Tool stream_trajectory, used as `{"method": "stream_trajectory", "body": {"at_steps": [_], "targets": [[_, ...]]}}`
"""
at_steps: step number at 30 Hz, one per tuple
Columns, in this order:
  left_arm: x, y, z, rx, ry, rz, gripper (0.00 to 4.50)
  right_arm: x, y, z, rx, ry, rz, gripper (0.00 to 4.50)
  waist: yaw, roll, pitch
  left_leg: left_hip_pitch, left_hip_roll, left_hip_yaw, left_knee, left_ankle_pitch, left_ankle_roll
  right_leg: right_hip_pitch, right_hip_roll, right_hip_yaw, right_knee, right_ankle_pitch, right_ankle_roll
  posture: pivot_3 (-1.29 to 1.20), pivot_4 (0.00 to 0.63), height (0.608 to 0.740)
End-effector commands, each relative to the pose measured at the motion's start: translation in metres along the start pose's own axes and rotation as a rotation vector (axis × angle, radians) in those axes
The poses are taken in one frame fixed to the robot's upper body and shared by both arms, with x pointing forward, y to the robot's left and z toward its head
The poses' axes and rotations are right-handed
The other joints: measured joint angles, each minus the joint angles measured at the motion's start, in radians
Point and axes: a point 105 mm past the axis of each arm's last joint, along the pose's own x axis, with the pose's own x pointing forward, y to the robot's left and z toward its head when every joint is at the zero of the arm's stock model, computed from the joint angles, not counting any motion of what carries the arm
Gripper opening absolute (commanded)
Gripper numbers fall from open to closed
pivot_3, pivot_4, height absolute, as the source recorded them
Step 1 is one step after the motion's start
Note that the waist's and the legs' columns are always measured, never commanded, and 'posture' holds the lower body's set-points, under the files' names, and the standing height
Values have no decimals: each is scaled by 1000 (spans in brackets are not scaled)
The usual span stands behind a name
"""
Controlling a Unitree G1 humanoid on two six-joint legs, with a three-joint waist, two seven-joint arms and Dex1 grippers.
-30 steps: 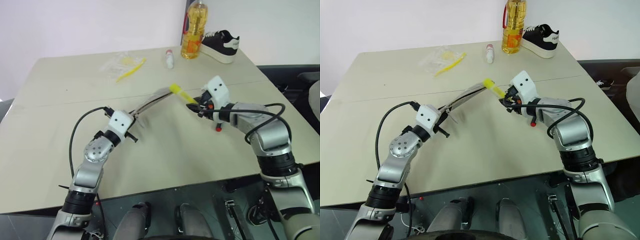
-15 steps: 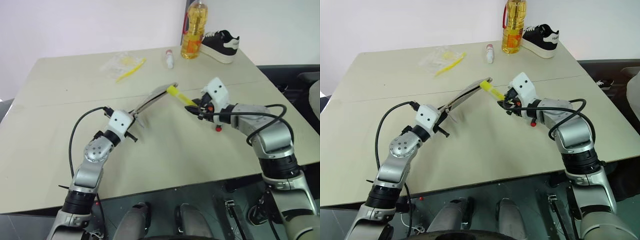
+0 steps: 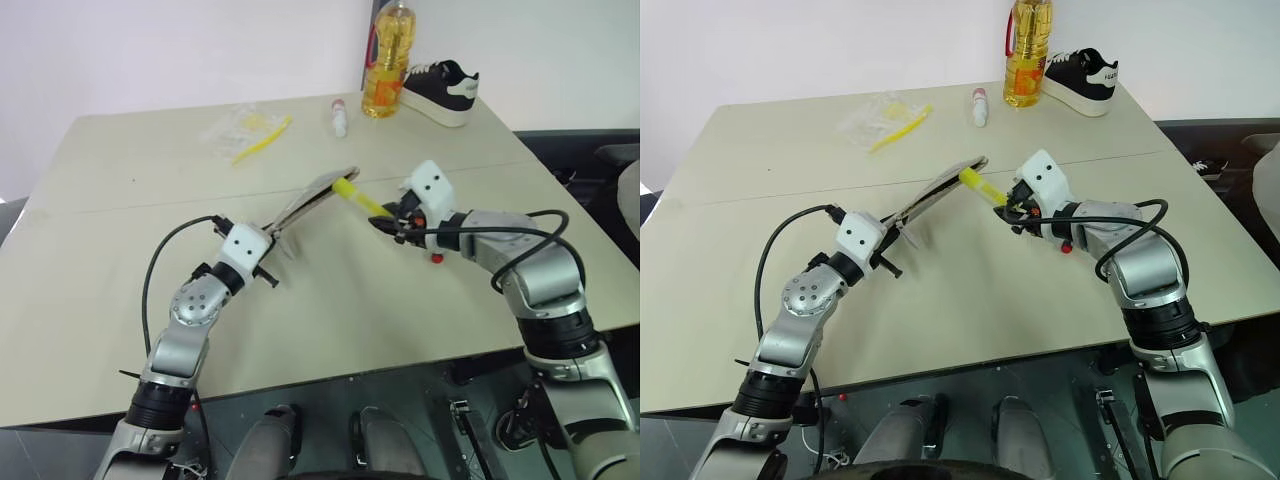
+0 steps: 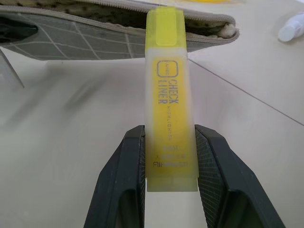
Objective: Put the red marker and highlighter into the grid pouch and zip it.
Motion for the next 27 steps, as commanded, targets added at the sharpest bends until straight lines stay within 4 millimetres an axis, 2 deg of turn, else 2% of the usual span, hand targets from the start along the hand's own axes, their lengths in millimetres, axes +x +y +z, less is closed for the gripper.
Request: {"method": "stream_trajectory", "body": {"at_steps": [1, 5, 7, 12, 18, 22, 27], "targets": [[-1, 2, 16, 57, -63, -16, 0, -5, 5, 12, -86, -20, 13, 878, 0, 0, 0, 0, 0, 0, 0, 0, 0, 0, 0, 0, 0, 0, 0, 0, 150, 740], [-4, -2, 18, 119, -79, -73, 0, -7, 9, 10, -159, 18, 49, 878, 0, 0, 0, 0, 0, 0, 0, 0, 0, 0, 0, 0, 0, 0, 0, 0, 150, 740], [-8, -8, 18, 208, -83, -148, 0, -10, 14, 8, -213, 47, 88, 878, 0, 0, 0, 0, 0, 0, 0, 0, 0, 0, 0, 0, 0, 0, 0, 0, 150, 740], [-14, -17, 18, 333, -101, -307, 0, -13, 24, -5, -478, 158, 170, 878, 0, 0, 0, 0, 0, 0, -1, 0, 0, 0, 0, 0, -2, -2, -3, 0, 150, 740], [-18, -28, 20, 367, -123, -445, 0, -5, 43, 3, -639, 135, 248, 878, -3, 0, 0, 0, 0, 0, -1, 0, 0, 0, -1, 0, -2, -2, -4, 0, 150, 740], [-17, -27, 20, 362, -120, -448, 0, -2, 44, 7, -665, 124, 255, 878, -2, 0, 0, -1, 0, 0, -1, 0, 0, 0, -1, 0, -2, -2, -3, 0, 150, 740], [-16, -21, 14, 345, -88, -416, 0, -10, 44, 16, -662, 81, 269, 3339, 0, 0, 0, -1, 0, 0, -1, 0, 0, 0, -1, 0, -2, -1, -1, 0, 150, 740]]}}
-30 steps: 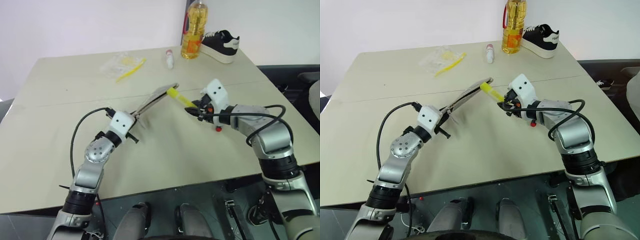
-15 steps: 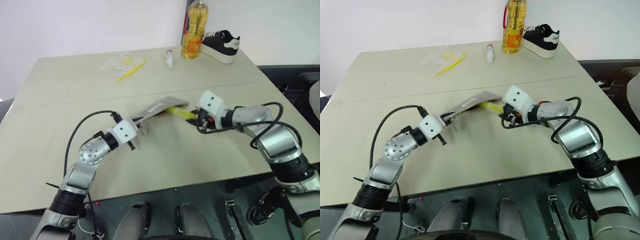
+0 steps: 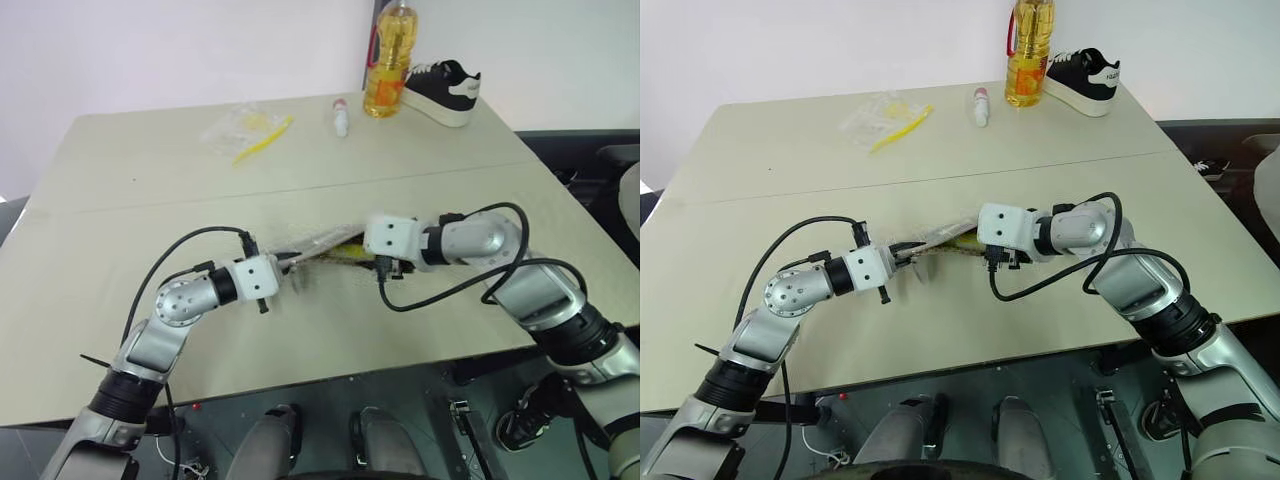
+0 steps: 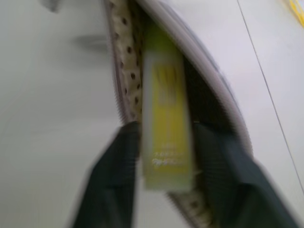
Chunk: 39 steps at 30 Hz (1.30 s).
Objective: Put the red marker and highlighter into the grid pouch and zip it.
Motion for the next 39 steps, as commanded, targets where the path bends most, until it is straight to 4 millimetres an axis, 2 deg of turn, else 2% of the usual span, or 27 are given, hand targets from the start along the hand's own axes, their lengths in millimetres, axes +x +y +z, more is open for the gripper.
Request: {"method": "stream_trajectory", "body": {"at_steps": [1, 4, 7, 8, 10, 11, 12, 15, 18, 22, 24, 29, 31, 33, 34, 36, 39], "targets": [[-1, 9, 2, 1, -3, 53, 0, -22, -14, 24, -17, -117, -56, 3810, 1, 0, 0, 0, 0, 0, 0, 0, 0, 0, 0, 0, 0, 0, 0, 0, 150, 740], [0, 16, -7, -60, 27, 136, 0, -45, -23, 37, 108, -256, -69, 3810, 2, 0, 0, 0, 0, 0, 0, 0, 0, 0, 0, 0, 0, 0, 0, 0, 150, 740], [1, 25, -14, -88, 63, 231, 0, -61, -39, 24, 235, -266, -149, 3810, 8, -1, 0, 0, 0, 0, 0, 0, 0, 1, 0, 0, 0, 0, 1, 0, 150, 740], [3, 26, -15, -99, 72, 260, 0, -65, -47, 8, 327, -236, -203, 3810, 12, -1, 0, 0, 0, 0, 1, 0, 0, 1, 0, 0, 0, 0, 1, 0, 150, 740], [7, 28, -19, -110, 95, 321, 0, -70, -57, -38, 574, -134, -326, 4376, 20, -1, 0, 0, 0, 0, 1, 0, 0, 1, 0, 0, 0, 0, 0, 0, 150, 740], [8, 30, -21, -100, 110, 352, 0, -70, -57, -55, 670, -95, -362, 4488, 23, -2, 0, 0, 0, 0, 2, 0, 0, 1, 0, 0, 0, 0, 0, 0, 150, 740], [9, 32, -23, -93, 119, 371, 0, -70, -55, -64, 720, -73, -380, 4488, 26, -2, 0, 0, 0, 0, 2, 0, 0, 2, 0, 0, 0, 0, 0, 0, 150, 740], [15, 33, -22, -113, 116, 427, 0, -69, -52, -109, 867, 99, -537, 4488, 23, -1, 0, 0, 0, 0, 2, 0, 0, 1, 0, 0, 1, 0, 0, 0, 150, 740], [24, 34, -17, -130, 97, 467, 0, -64, -42, -138, 1015, 192, -630, 4488, 20, -1, 0, 0, 0, 1, 2, 0, 0, 1, 0, 0, 1, 1, 1, 0, 150, 740], [34, 32, -9, -135, 63, 466, 0, -51, -29, -157, 1181, 252, -674, 4488, 20, -1, 0, 0, 0, 1, 2, 0, 0, 0, 0, 0, 2, 1, 1, 0, 150, 740], [35, 31, -7, -133, 56, 459, 0, -49, -26, -164, 1205, 300, -700, 4488, 20, 0, -1, 0, 0, 1, 2, 0, 0, 1, 1, 0, 2, 1, 1, 0, 150, 740], [33, 30, -8, -129, 61, 451, 0, -45, -25, -163, 1250, 294, -700, 2172, 21, -1, -1, 1, 0, 1, 3, 0, 0, 2, 1, 0, 2, 1, 1, 0, 150, 740], [31, 30, -9, -126, 65, 447, 0, -46, -27, -162, 1241, 295, -708, 1018, 21, -1, -1, 1, 0, 1, 4, 0, 0, 2, 1, 0, 2, 1, 1, 0, 150, 740], [29, 31, -11, -127, 70, 451, 0, -50, -34, -157, 1166, 286, -713, 311, 20, -1, -1, 1, 0, 1, 4, 0, 0, 2, 1, 0, 2, 1, 1, 0, 150, 740], [28, 32, -11, -129, 72, 455, 0, -52, -39, -151, 1085, 279, -708, 312, 20, 0, -1, 1, 0, 1, 4, 0, 0, 2, 1, 0, 2, 1, 1, 0, 150, 740], [24, 36, -13, -155, 70, 473, 0, -57, -54, -124, 786, 220, -662, 312, 20, 1, 0, 1, 0, 1, 4, 0, 1, 2, 1, 0, 2, 1, 1, 0, 150, 740], [18, 42, -13, -186, 56, 484, 0, -61, -57, -87, 441, 127, -550, 312, 20, 2, 0, 0, 0, 1, 4, 0, 1, 1, 1, 0, 2, 1, 2, 0, 150, 740]]}}
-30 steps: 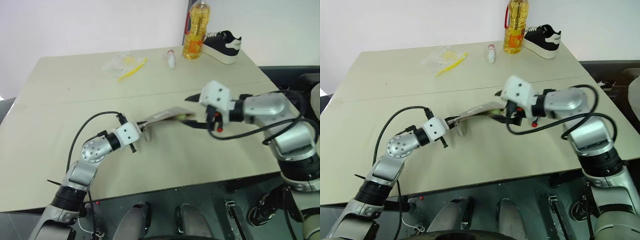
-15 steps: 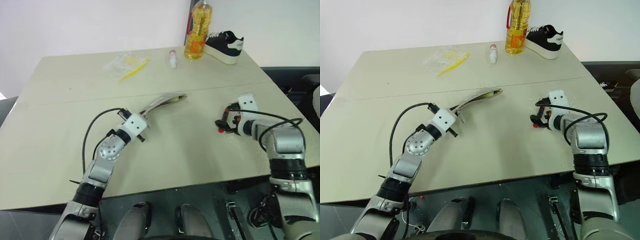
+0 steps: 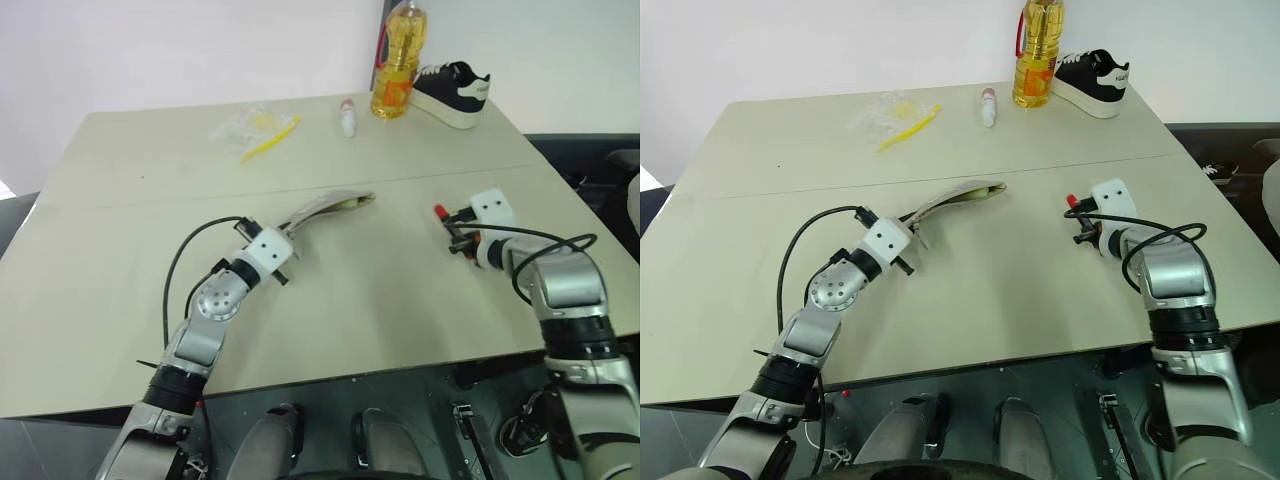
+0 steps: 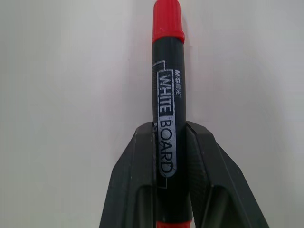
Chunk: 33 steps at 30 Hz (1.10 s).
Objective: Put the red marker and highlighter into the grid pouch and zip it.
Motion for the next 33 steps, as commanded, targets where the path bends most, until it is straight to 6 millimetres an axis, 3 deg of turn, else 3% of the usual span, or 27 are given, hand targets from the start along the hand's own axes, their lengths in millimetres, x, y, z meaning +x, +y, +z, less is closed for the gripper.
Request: {"method": "stream_trajectory", "body": {"at_steps": [1, 5, 11, 25, 28, 33], "targets": [[-3, 18, 16, -25, -69, 40, 0, -26, 25, 49, -346, -247, 153, 312, -2, -1, 0, 0, 0, 0, 0, 0, 0, 0, 0, 0, 0, 0, 1, 0, 150, 740], [-7, 19, 18, -40, -85, -1, 0, -44, 48, 56, -453, -315, 309, 312, -1, -1, 0, 1, 1, 0, 0, 0, 0, 2, 0, -1, 0, 0, 1, 0, 150, 740], [-9, 10, 23, -35, -107, -57, 0, -43, 65, 66, -491, -357, 347, 312, 1, -1, 0, 0, 0, -1, 5, -1, 1, 3, 0, -1, -1, -1, 0, 0, 150, 740], [-12, -6, 30, -16, -133, -144, 0, -33, 78, 69, -571, -355, 362, 312, 2, -1, 0, 0, 0, -1, 6, -2, 2, 3, -1, -1, -1, -1, 0, 0, 150, 740], [-12, -9, 31, -4, -136, -164, 0, -33, 80, 68, -645, -343, 362, 312, 2, -1, 0, 0, 0, -1, 6, -2, 2, 3, -1, -1, -1, -1, 0, 0, 150, 740], [-14, -17, 38, 35, -170, -244, 0, -34, 92, 65, -979, -335, 356, 312, 1, -1, 0, 0, 0, -1, 6, -2, 1, 3, -1, -1, -1, -1, 0, 0, 150, 740]]}}
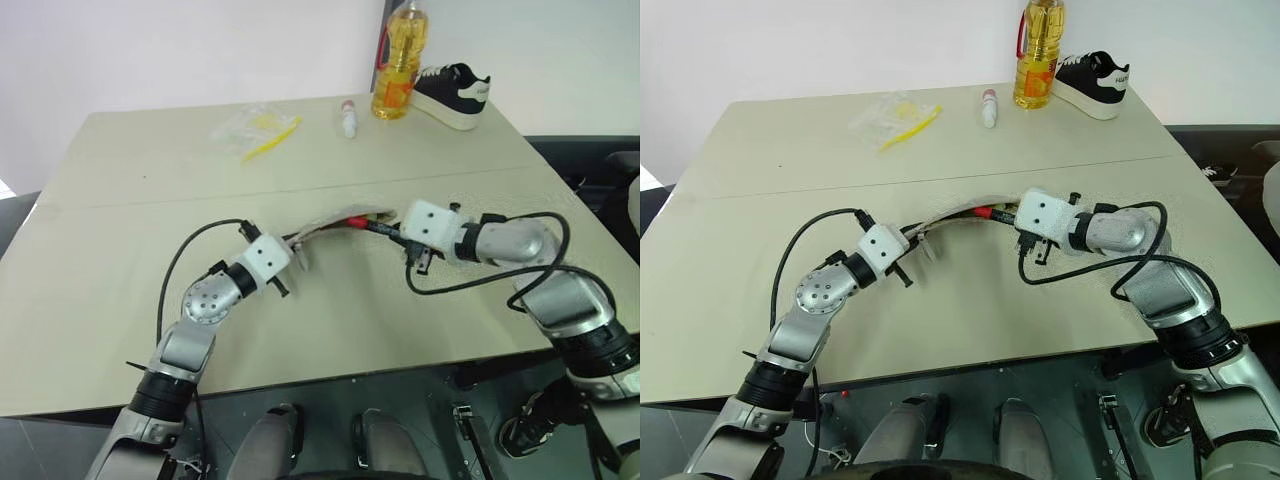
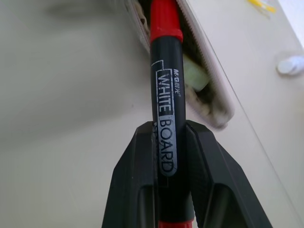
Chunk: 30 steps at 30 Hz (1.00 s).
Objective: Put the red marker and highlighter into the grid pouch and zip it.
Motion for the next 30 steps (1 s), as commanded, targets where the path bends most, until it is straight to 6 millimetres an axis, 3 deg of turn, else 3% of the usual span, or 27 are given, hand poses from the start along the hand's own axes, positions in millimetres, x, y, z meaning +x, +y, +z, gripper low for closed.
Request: {"method": "stream_trajectory", "body": {"at_steps": [1, 7, 10, 15, 17, 22, 25, 26, 30], "targets": [[1, -3, 23, 71, -86, -56, 0, -1, 1, 20, -257, -14, 20, 312, -1, 0, 0, 0, 0, 0, 0, 0, 0, 0, 0, 0, 0, 0, 0, 0, 150, 740], [3, -19, 35, 98, -123, -158, 0, 5, 4, 52, -352, -89, 42, 312, -1, 0, 0, 0, 0, 0, 0, 0, 0, 0, 0, 0, 0, 0, 0, 0, 150, 740], [3, -22, 37, 90, -125, -171, 0, 8, 7, 56, -356, -100, 51, 312, 1, 0, 0, 0, 0, 0, 0, 0, 0, 0, 0, 0, 0, -1, -1, 0, 150, 740], [2, -15, 33, 56, -105, -129, 0, 2, -1, 57, -305, -114, 35, 2759, 0, 0, 0, 0, 0, 0, 0, 0, 0, 0, 0, 0, 0, -1, -1, 0, 150, 740], [4, -6, 31, -32, -93, -63, 0, -10, -15, 64, -204, -173, 4, 3662, 0, 0, 0, 0, 0, 0, 0, 0, 0, 0, 0, 0, 0, -1, -1, 0, 150, 740], [10, 8, 30, -316, -101, 31, 0, -50, -43, 93, 151, -438, 14, 3662, 0, 0, 0, 0, 0, -1, 1, 0, 1, 0, 0, 0, 0, 0, 0, 0, 150, 740], [17, 14, 29, -494, -98, 54, 0, -67, -31, 102, 308, -544, 139, 3662, 2, 0, 0, 0, 0, -2, 1, 0, 1, 1, 1, -1, 0, 0, 1, 0, 150, 740], [21, 16, 30, -545, -100, 60, 0, -66, -20, 99, 332, -535, 189, 3662, 4, -1, 0, 0, 0, -2, 1, 0, 1, 1, 1, -1, 0, 0, 1, 0, 150, 740], [34, 17, 44, -699, -125, 18, 0, -22, 5, 71, 464, -363, 143, 3662, -1, -2, -1, 0, 0, -3, 3, -1, 2, 3, -1, -2, 0, 0, 1, 0, 150, 740]]}}
